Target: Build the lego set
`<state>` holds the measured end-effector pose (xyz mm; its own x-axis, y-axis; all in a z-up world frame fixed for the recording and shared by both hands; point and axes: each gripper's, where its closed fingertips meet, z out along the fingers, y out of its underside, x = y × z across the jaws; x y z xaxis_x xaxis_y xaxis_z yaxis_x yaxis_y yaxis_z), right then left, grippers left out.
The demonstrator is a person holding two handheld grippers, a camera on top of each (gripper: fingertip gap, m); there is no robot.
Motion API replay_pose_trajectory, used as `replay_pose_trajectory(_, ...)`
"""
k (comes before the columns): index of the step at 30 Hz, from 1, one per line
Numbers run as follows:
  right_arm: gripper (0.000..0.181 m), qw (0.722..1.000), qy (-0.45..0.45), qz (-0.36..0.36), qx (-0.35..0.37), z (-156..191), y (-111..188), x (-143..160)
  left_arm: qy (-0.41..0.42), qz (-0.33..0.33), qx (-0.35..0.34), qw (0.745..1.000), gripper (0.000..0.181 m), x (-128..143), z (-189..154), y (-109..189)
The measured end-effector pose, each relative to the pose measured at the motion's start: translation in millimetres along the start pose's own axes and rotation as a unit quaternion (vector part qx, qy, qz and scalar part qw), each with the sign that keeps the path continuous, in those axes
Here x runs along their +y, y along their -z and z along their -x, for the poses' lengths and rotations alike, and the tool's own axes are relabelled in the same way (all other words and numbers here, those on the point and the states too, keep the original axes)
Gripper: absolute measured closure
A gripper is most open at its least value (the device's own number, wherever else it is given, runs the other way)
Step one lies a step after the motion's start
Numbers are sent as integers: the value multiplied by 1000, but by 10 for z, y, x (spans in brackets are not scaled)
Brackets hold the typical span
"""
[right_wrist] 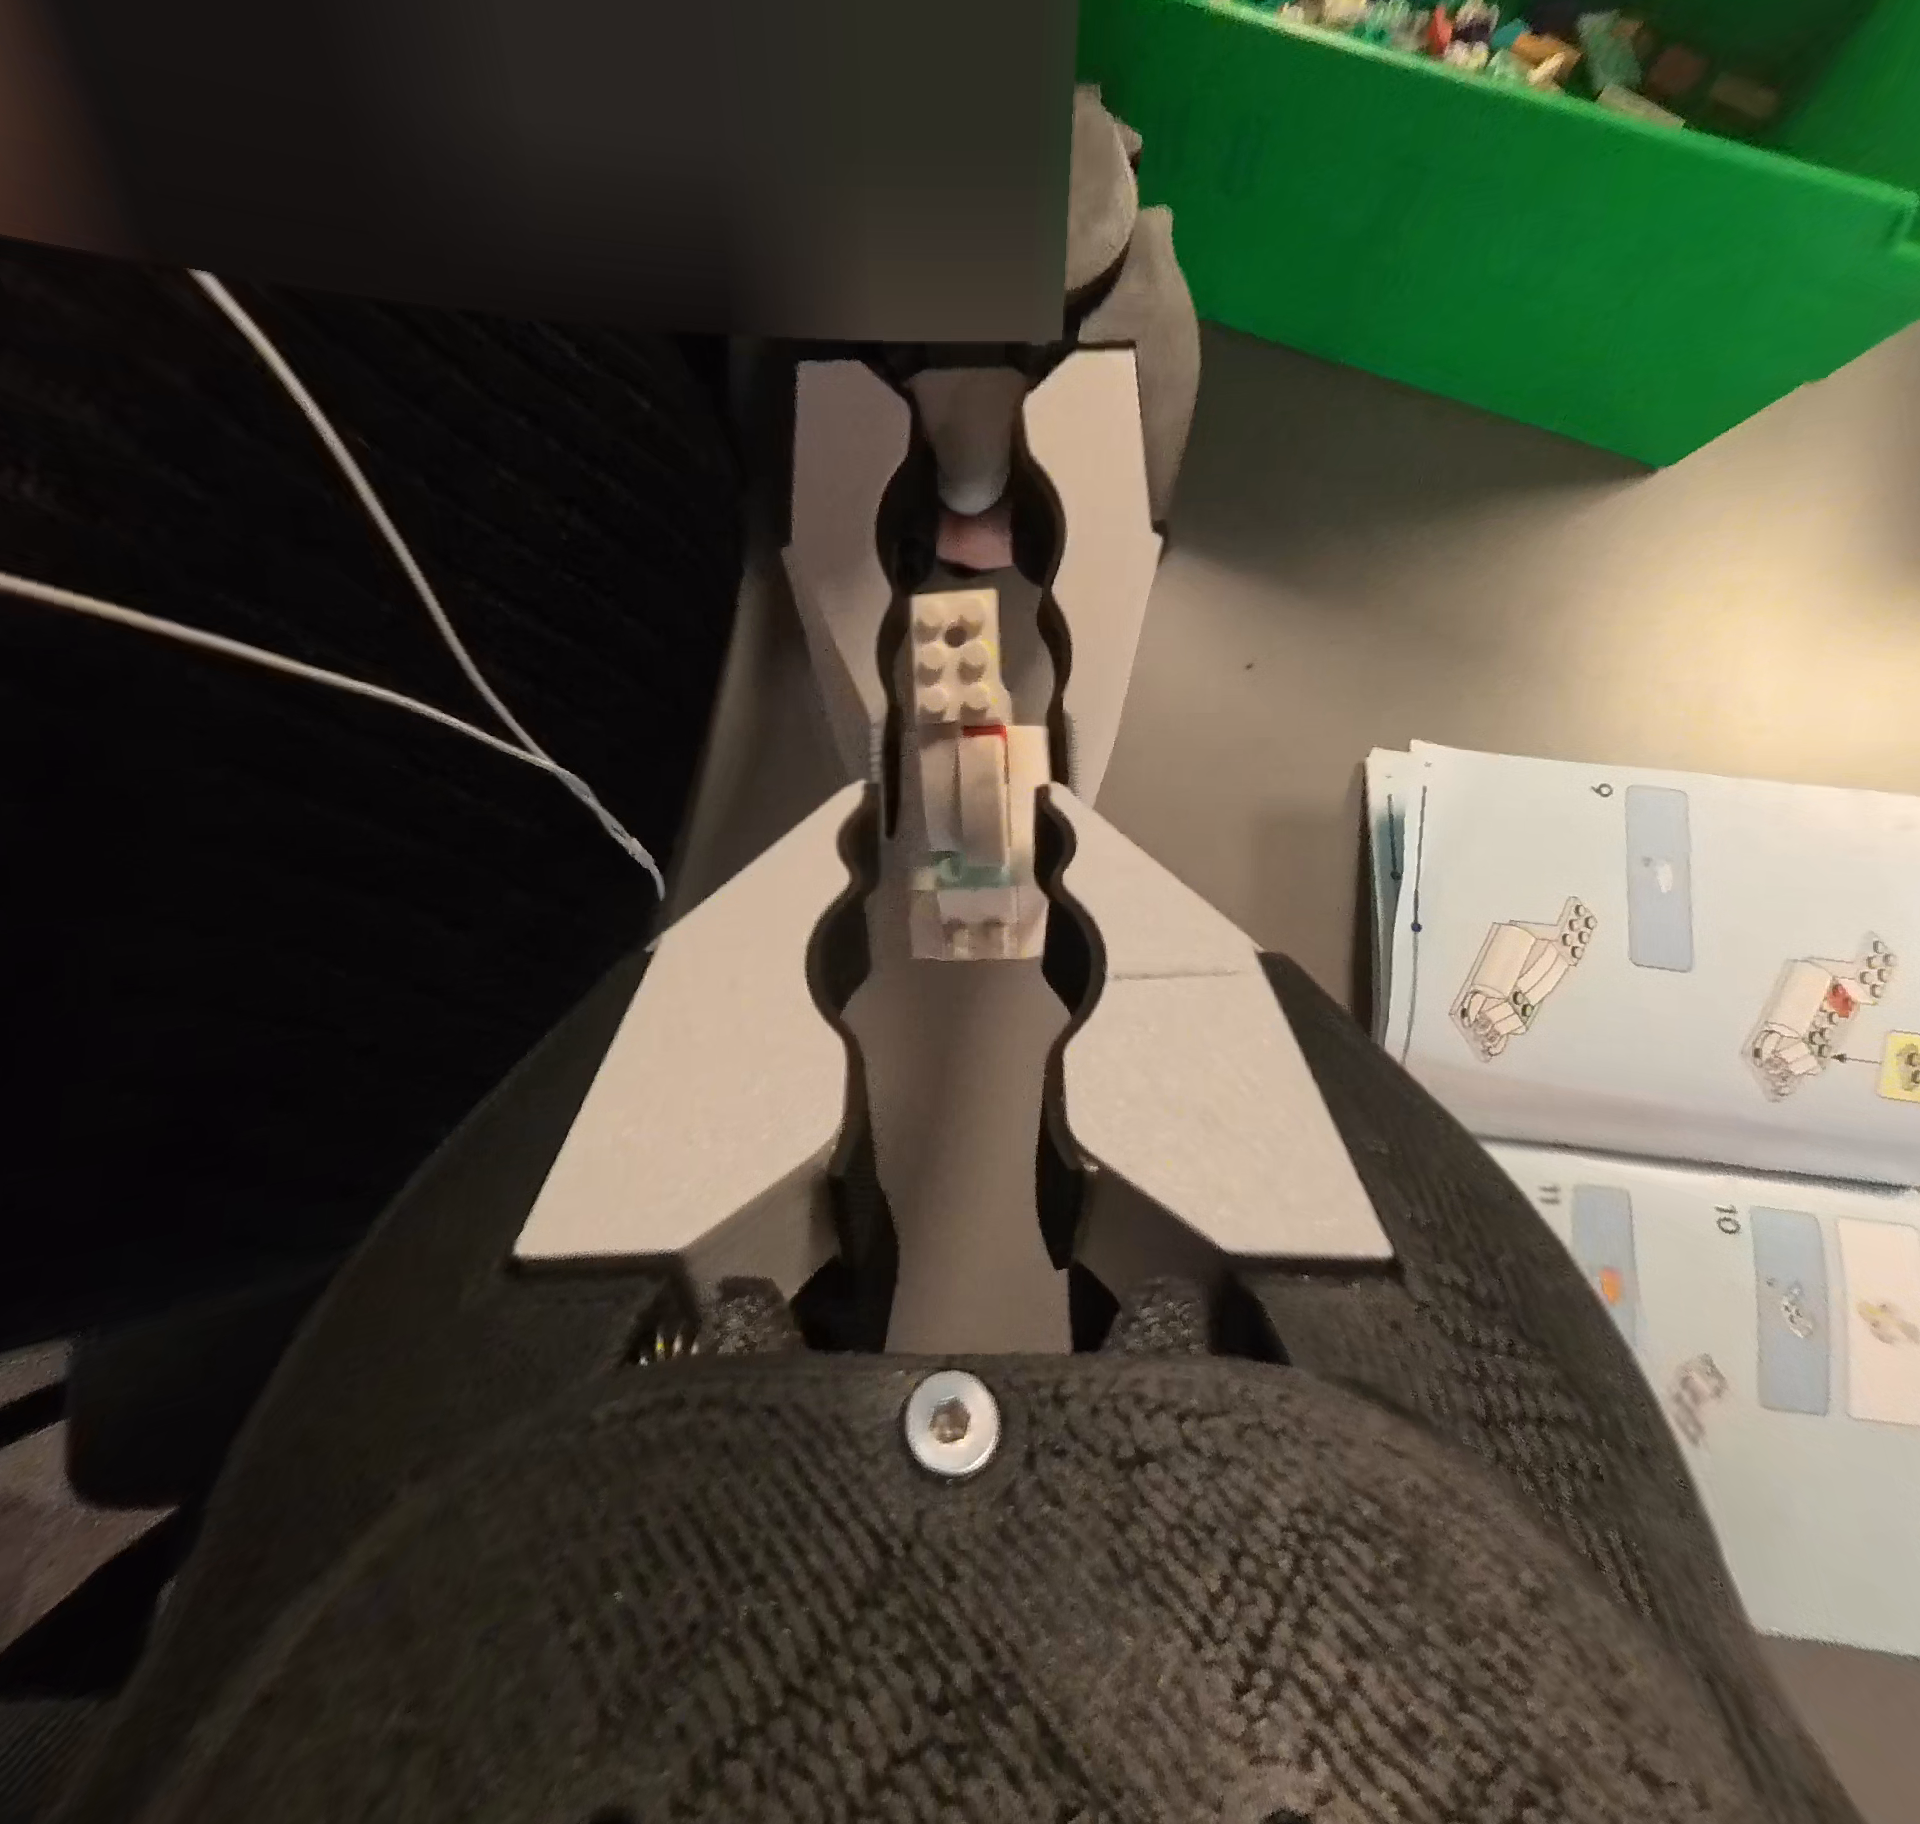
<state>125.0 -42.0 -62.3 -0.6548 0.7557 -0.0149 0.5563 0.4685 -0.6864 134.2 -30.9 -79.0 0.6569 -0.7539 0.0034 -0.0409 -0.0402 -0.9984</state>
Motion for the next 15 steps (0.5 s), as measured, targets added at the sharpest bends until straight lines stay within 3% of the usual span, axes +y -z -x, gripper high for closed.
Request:
replay_pose_trajectory(5,143,997,52,-24,48,39,59,53,26,-28,-5,999,146,-78,63,57)
replay_pose_trajectory(15,143,995,44,-61,65,46,140,12,19,-17,-4,1000,146,-43,48,31)
